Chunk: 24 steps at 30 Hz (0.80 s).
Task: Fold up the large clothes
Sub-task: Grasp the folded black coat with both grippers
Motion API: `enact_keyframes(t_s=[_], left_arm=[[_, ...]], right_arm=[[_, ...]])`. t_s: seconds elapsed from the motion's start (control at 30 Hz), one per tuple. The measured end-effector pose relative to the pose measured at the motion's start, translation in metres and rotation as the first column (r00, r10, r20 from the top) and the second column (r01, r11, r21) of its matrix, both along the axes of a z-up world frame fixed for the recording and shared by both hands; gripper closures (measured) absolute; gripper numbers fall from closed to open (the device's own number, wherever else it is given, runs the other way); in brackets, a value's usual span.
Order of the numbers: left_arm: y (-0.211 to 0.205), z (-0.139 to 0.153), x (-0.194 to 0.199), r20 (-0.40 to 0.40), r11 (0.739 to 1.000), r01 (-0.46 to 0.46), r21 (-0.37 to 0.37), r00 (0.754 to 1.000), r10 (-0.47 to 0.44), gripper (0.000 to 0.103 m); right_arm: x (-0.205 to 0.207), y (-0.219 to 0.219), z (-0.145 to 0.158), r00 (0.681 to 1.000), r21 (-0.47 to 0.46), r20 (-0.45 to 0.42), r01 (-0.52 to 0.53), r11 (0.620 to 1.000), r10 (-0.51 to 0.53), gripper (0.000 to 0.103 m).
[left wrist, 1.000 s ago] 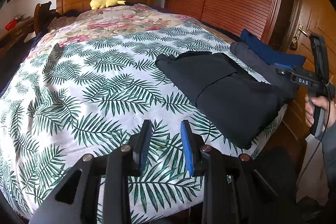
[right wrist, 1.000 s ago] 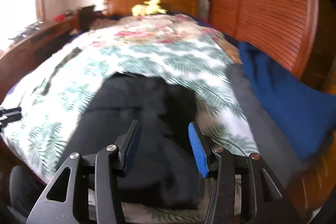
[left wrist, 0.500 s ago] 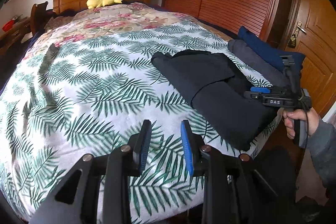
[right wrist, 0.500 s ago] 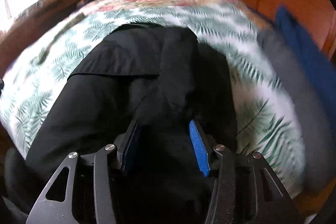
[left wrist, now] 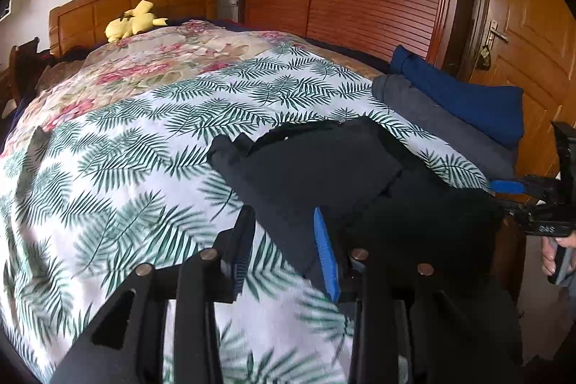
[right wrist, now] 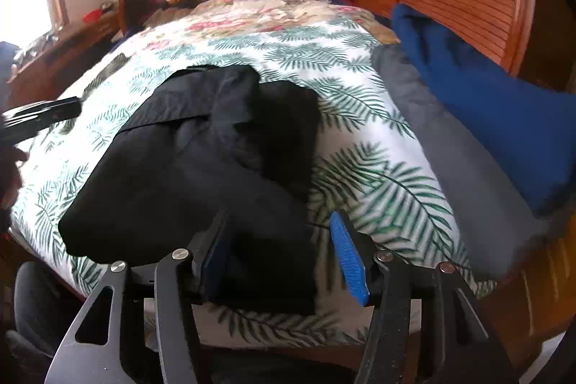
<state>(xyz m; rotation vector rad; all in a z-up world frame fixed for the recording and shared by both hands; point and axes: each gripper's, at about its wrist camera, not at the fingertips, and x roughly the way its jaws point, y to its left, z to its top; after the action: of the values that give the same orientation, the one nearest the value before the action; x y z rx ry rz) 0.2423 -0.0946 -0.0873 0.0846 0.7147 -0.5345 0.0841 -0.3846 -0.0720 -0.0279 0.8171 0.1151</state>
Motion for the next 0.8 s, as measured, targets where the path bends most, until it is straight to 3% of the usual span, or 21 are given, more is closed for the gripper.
enact_keyframes(t_s=[0.13, 0.3, 0.53, 0.63, 0.7, 0.8], left_arm=[[-0.014, -0.009, 0.029, -0.009, 1.0, 0.017, 0.005, 1.0, -0.017, 0.068], [-0.029, -0.023, 0.055, -0.023, 0.999, 0.019, 0.039, 1.0, -0.018, 0.067], [-0.038, -0.043, 0.084, -0.036, 0.995, -0.011, 0.101, 0.999, 0.015, 0.064], [-0.036, -0.05, 0.098, -0.053, 0.993, -0.042, 0.113, 0.997, 0.048, 0.06], [-0.033, -0.057, 0.109, -0.083, 0.992, -0.067, 0.108, 0.994, 0.076, 0.051], [-0.034, -0.062, 0.117, -0.093, 0.991, -0.07, 0.115, 0.992, 0.081, 0.048]], right_arm=[[0.006, -0.013, -0.012, 0.998, 0.055, -0.054, 0.03, 0.998, -0.027, 0.04], [0.016, -0.009, -0.035, 0.994, 0.051, -0.108, 0.029, 0.998, -0.024, 0.035], [0.022, -0.019, -0.046, 0.991, 0.111, -0.129, 0.048, 0.993, -0.033, 0.018], [0.022, -0.019, -0.046, 0.992, 0.112, -0.125, 0.038, 0.993, -0.024, 0.016], [0.023, -0.016, -0.047, 0.993, 0.097, -0.12, 0.033, 0.995, -0.021, 0.015], [0.023, -0.015, -0.049, 0.992, 0.107, -0.123, 0.038, 0.993, -0.025, 0.015]])
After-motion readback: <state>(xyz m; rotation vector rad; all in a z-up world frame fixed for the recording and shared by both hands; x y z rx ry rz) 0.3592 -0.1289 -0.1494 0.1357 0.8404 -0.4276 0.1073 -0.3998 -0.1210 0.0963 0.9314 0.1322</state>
